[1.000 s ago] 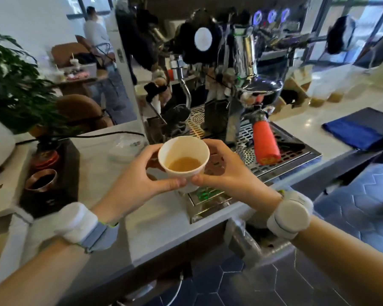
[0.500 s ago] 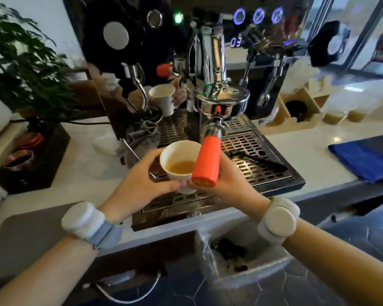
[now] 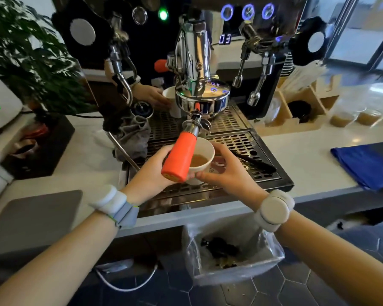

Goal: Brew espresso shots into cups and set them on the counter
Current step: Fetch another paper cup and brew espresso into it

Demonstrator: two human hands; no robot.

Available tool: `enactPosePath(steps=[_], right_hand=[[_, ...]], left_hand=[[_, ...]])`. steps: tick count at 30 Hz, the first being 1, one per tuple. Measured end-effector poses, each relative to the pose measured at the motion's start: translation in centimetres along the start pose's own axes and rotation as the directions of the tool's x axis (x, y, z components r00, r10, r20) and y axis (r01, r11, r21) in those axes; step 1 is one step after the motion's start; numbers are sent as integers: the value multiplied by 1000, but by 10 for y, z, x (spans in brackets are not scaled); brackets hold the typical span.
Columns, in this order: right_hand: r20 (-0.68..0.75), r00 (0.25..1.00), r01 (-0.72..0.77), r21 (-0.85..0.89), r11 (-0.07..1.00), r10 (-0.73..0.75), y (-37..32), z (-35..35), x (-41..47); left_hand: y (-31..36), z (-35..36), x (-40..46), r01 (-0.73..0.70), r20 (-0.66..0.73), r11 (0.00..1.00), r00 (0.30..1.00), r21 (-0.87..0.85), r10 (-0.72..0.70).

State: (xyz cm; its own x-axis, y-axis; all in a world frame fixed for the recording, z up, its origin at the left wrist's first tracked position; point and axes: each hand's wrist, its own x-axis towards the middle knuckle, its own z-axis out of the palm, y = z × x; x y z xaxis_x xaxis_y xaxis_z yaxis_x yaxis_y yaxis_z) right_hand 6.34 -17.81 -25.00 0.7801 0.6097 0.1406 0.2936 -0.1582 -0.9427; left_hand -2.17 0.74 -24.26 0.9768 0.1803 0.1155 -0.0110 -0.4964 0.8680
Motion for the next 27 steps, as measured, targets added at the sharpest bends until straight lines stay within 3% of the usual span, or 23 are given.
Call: enactPosePath(steps=[17, 27], right_hand=[[-61, 997, -41, -4, 999, 40, 2, 0, -7], [-46, 997, -68, -5, 998, 68, -2, -7, -17]], left_hand=[[4, 7, 8, 32, 50, 999, 998, 17, -32], [13, 16, 4, 1, 67, 993, 998, -119, 7]])
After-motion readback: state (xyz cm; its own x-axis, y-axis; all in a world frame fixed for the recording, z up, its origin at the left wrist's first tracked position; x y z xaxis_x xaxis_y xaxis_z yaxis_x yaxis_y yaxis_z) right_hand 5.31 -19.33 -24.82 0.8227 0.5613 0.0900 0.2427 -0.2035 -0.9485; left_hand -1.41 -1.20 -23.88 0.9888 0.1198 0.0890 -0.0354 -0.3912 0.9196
